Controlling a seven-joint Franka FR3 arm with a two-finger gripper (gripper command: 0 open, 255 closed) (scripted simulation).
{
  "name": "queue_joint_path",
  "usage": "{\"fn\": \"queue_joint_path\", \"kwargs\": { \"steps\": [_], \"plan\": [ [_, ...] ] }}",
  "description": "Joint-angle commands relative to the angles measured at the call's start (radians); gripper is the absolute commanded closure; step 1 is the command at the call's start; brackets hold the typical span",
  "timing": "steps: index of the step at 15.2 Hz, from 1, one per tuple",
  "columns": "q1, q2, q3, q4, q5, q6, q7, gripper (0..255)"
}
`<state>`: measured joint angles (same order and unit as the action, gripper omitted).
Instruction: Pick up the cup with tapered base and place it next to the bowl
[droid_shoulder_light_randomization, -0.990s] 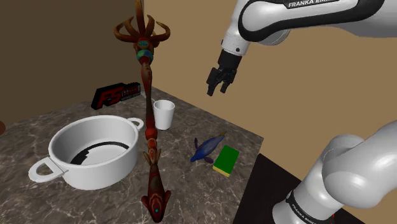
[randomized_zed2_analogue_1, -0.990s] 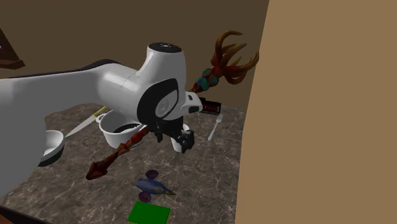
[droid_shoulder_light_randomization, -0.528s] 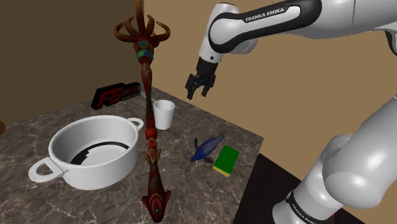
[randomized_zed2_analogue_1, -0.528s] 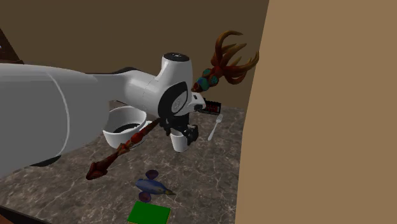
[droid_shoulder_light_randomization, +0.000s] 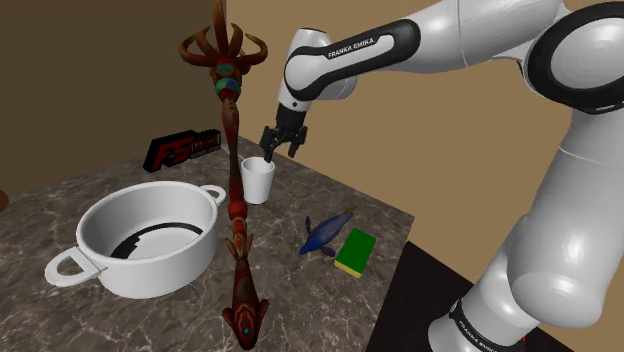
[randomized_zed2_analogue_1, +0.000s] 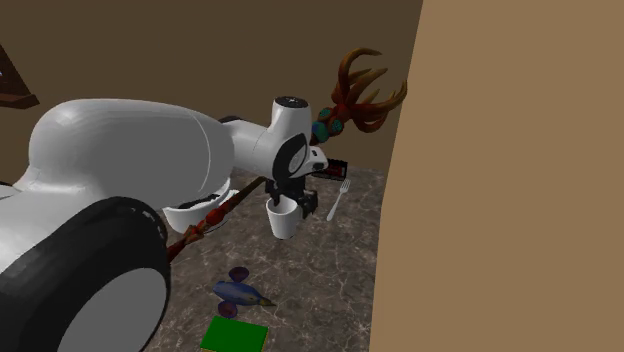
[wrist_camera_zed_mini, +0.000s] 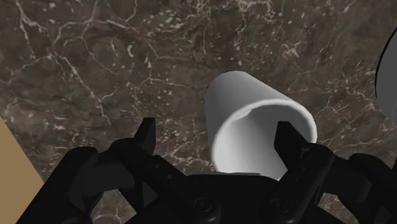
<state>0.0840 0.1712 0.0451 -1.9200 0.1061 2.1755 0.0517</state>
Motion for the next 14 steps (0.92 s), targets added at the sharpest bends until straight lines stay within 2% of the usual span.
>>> {"fn": "queue_joint_path", "kwargs": {
  "steps": [1,9,14],
  "plan": [
    [0.004,0.078,0.001,0.074,-0.005,0.006,0.010,0],
    [0.011,0.148,0.004,0.060,-0.005,0.090,0.011,0],
    [0.011,0.148,0.004,0.060,-0.005,0.090,0.011,0]
  ]
}}
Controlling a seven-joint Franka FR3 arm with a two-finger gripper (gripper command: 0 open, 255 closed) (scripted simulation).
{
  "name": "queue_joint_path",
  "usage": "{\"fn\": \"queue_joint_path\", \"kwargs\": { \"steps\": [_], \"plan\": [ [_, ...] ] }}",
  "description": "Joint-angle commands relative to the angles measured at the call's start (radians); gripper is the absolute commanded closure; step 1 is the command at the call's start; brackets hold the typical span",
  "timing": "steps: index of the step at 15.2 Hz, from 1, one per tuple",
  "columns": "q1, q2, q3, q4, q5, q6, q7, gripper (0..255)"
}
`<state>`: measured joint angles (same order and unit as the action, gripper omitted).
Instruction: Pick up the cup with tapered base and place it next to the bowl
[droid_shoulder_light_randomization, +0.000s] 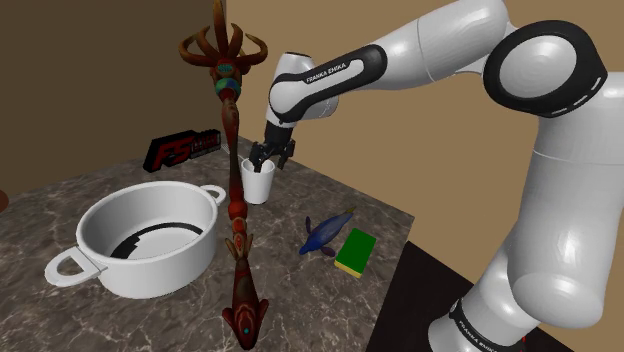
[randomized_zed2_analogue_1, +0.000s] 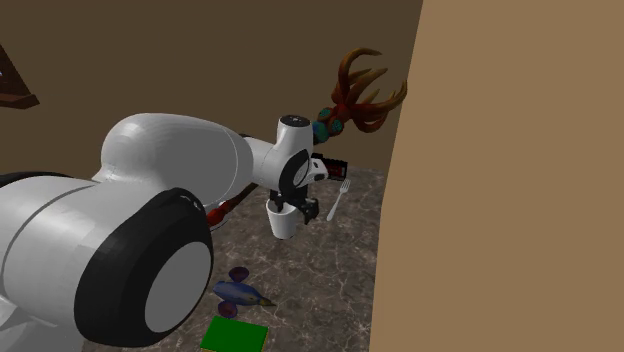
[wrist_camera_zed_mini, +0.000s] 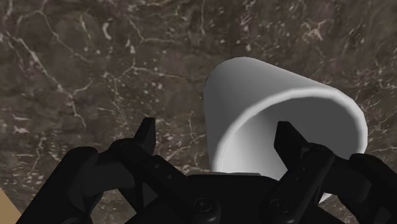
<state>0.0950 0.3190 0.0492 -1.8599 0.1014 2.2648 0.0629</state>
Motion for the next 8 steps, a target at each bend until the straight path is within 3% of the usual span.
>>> {"fn": "queue_joint_path", "kwargs": {
  "steps": [1,3,4,8],
  "plan": [
    [0.000,0.000,0.000,0.000,0.000,0.001,0.000,0],
    [0.000,0.000,0.000,0.000,0.000,0.001,0.000,0],
    [0.000,0.000,0.000,0.000,0.000,0.001,0.000,255],
    [0.000,0.000,0.000,0.000,0.000,0.001,0.000,255]
  ]
}}
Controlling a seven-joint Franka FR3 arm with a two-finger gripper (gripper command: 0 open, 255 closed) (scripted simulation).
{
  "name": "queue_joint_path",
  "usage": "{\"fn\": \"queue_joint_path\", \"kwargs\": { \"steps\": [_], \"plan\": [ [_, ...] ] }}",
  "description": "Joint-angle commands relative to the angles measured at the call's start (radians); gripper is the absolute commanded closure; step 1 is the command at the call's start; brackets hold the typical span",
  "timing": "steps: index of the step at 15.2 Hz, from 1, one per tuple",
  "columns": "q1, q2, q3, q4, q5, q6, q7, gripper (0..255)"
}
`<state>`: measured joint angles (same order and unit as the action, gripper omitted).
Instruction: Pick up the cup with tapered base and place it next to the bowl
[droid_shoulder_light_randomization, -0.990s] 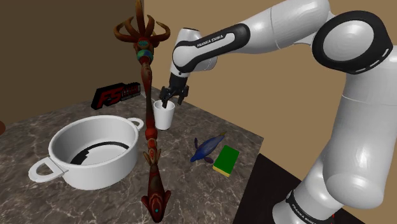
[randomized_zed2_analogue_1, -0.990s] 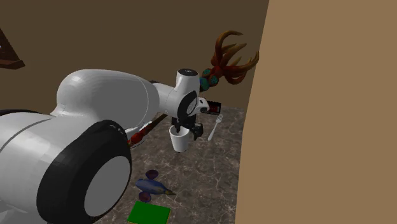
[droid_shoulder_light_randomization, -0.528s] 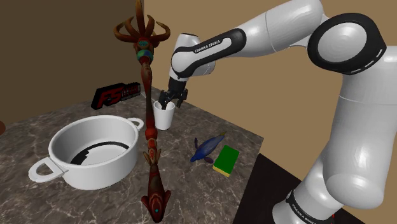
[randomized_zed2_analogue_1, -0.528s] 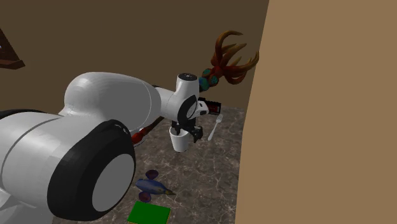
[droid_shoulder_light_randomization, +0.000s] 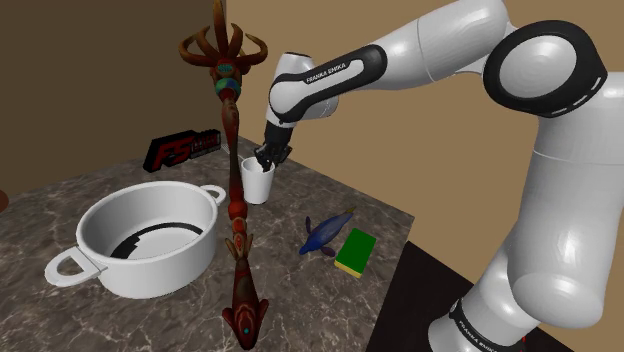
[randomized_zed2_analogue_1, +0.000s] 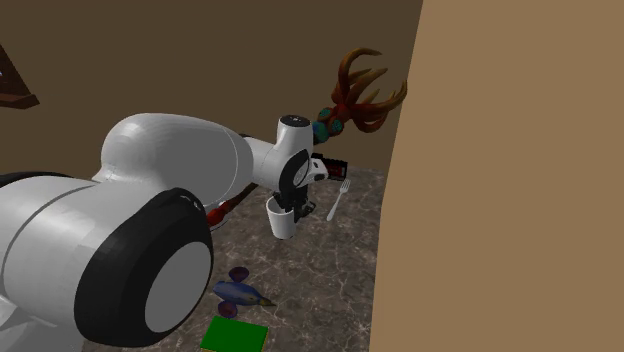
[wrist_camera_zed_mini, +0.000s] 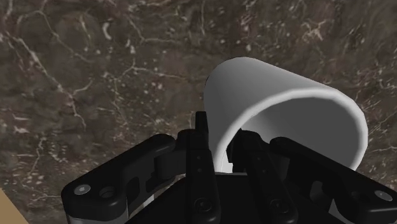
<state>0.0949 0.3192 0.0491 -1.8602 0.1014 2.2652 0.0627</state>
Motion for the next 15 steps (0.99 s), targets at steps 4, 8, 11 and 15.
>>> {"fn": "queue_joint_path", "kwargs": {
  "steps": [4,8,11,15],
  "plan": [
    [0.000,0.000,0.000,0.000,0.000,0.000,0.000,255],
    [0.000,-0.018,0.000,0.016,-0.001,-0.034,0.003,255],
    [0.000,-0.035,-0.001,0.035,-0.003,-0.069,0.007,255],
    [-0.001,-0.055,-0.001,0.062,-0.005,-0.117,0.011,255]
  ]
}}
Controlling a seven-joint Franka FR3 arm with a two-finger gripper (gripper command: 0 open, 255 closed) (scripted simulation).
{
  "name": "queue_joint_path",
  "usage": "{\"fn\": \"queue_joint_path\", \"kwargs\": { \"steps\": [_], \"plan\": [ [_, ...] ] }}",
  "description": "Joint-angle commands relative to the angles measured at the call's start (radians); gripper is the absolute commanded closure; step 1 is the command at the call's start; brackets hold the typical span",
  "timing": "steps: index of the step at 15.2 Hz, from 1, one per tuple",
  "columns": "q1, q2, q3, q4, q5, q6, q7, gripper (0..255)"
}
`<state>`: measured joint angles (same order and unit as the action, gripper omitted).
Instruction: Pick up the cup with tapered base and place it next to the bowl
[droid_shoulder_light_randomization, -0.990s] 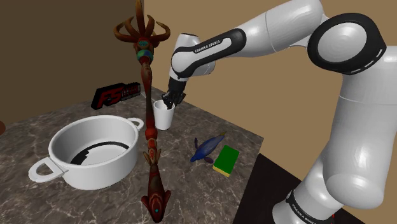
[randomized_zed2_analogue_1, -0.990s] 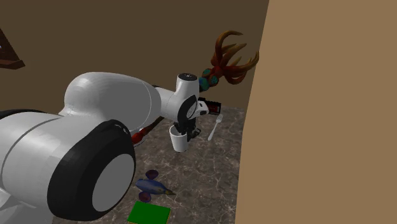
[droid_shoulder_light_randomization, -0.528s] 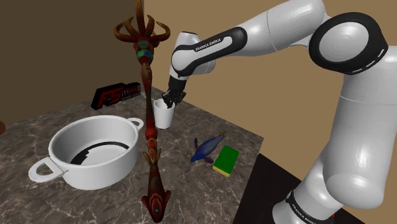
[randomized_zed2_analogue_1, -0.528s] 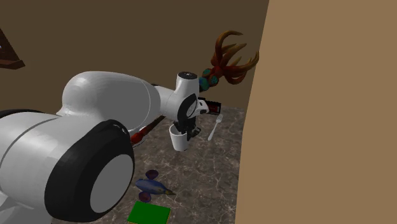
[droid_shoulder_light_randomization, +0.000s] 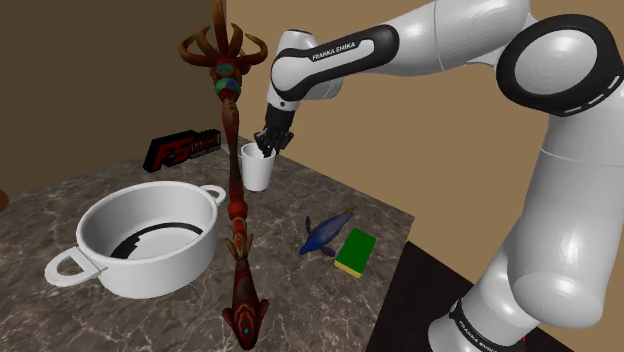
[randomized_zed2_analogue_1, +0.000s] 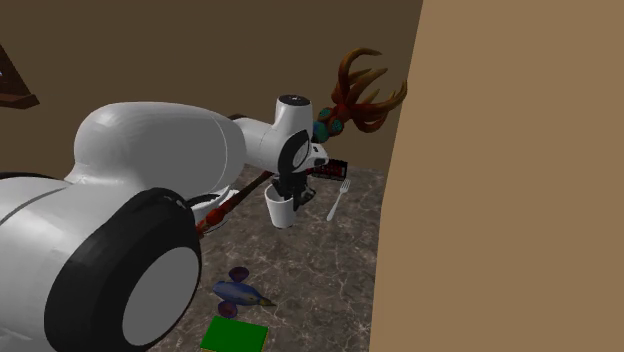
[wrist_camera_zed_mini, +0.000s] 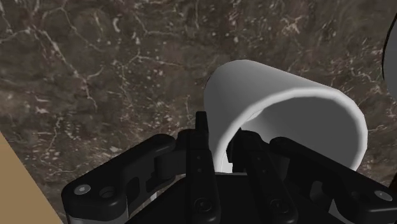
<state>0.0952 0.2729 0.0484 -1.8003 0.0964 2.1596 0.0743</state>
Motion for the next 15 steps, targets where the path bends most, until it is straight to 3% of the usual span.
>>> {"fn": "queue_joint_path", "kwargs": {
  "steps": [1,15],
  "plan": [
    [-0.001,-0.013,-0.001,0.010,0.000,-0.023,0.001,255],
    [-0.002,-0.056,-0.002,0.141,-0.006,-0.197,0.016,255]
  ]
}}
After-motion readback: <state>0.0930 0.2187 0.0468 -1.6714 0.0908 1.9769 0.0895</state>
